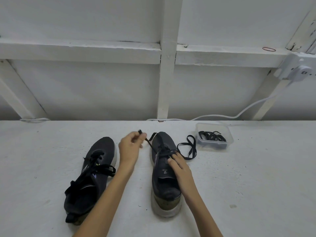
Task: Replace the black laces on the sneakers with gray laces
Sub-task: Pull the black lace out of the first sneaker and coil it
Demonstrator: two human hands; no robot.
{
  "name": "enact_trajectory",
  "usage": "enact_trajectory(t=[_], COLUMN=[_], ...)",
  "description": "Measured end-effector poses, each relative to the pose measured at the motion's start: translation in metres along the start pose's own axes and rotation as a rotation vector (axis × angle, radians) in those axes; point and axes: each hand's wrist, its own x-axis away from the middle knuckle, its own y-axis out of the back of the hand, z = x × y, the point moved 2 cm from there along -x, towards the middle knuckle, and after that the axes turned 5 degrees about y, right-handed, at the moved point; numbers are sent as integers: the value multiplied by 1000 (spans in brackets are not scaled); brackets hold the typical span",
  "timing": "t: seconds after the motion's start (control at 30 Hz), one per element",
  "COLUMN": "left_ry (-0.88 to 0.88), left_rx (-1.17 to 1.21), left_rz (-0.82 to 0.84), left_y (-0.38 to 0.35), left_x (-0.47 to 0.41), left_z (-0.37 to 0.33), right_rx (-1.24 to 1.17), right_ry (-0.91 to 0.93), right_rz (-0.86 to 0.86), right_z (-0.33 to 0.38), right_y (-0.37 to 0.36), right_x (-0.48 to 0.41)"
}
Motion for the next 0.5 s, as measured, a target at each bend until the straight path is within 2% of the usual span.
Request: enact_trajectory(t=[0.07,0.13,0.2,0.33,0.4,0.5], left_ry=[8,32,91,227,173,72], left_rx=[112,135,127,11,-96,-175], left_rz=[-125,-125,-23,318,338,250], left_y=[8,9,4,-14,-20,-20], left_x=[-6,-5,3,25,29,23], left_z=[-6,-9,-7,20,30,22], right_rx=[-4,-11,-20,9,15,11], right_ry=[-10,-12,-11,1,0,-22], right_rz=[-6,-14,-24,-18,-12,3], right_z=[-3,-3,-4,-9,-12,-10], right_y=[0,0,-1,-2,-1,2], right_x=[-1,-1,-2,-4,-6,-6])
